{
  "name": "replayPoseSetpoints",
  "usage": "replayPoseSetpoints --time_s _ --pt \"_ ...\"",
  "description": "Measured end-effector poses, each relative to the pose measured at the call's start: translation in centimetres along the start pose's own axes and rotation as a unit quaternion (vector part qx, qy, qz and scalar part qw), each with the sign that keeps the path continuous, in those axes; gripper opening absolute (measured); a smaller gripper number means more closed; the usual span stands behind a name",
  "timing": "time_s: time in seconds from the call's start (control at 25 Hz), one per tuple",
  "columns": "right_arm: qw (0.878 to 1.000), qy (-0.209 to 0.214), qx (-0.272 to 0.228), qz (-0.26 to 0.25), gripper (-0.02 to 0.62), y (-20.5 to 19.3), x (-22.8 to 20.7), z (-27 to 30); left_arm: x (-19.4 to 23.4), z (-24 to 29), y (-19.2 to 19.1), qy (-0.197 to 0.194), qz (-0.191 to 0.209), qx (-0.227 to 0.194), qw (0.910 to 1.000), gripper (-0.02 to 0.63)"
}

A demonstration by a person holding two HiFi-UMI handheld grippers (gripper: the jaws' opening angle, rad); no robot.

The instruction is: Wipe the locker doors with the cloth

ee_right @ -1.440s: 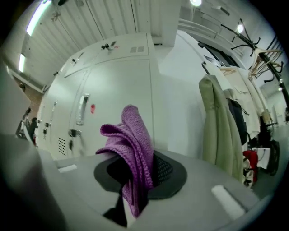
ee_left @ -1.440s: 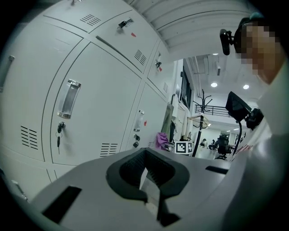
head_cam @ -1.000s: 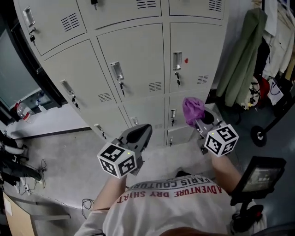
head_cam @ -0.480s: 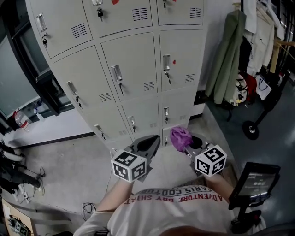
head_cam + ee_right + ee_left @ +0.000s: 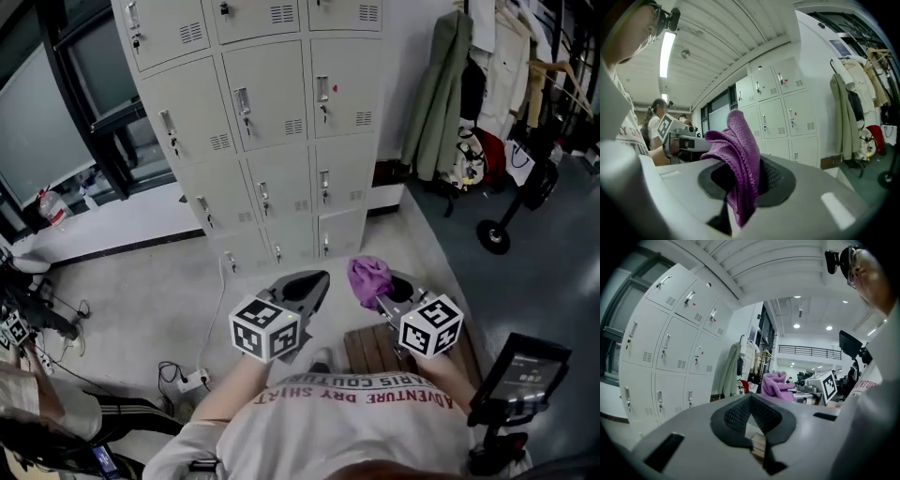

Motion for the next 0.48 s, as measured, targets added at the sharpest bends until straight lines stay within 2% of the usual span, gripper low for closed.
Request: replayPoseSetpoints --time_s 0.12,0.24,0.48 --pt "1.000 0.004 0.020 0.011 0.074 -2.4 4.3 -7.2 -7.2 -4.1 -2.4 -0.002 -0.006 0.011 0.9999 0.002" --pt "1.000 0.017 0.021 0.011 0.074 -2.4 8.0 -12.2 -13.2 -7.6 -2.7 0.003 -0.001 0.014 0.9999 0.002" --pt "0.998 0.049 -0.005 0.041 0.074 0.0 13.2 -18.1 -20.5 -12.8 -1.9 0.015 0.018 0.013 0.9997 0.002"
Point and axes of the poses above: the fingertips, and each gripper's own axes: z forward along the fingers, x to its left, y out of its top, the point moved 5 cm from there along -z, backward along the fingers, and after that the axes turned 3 degrees about -x, right-handed, at the moved point
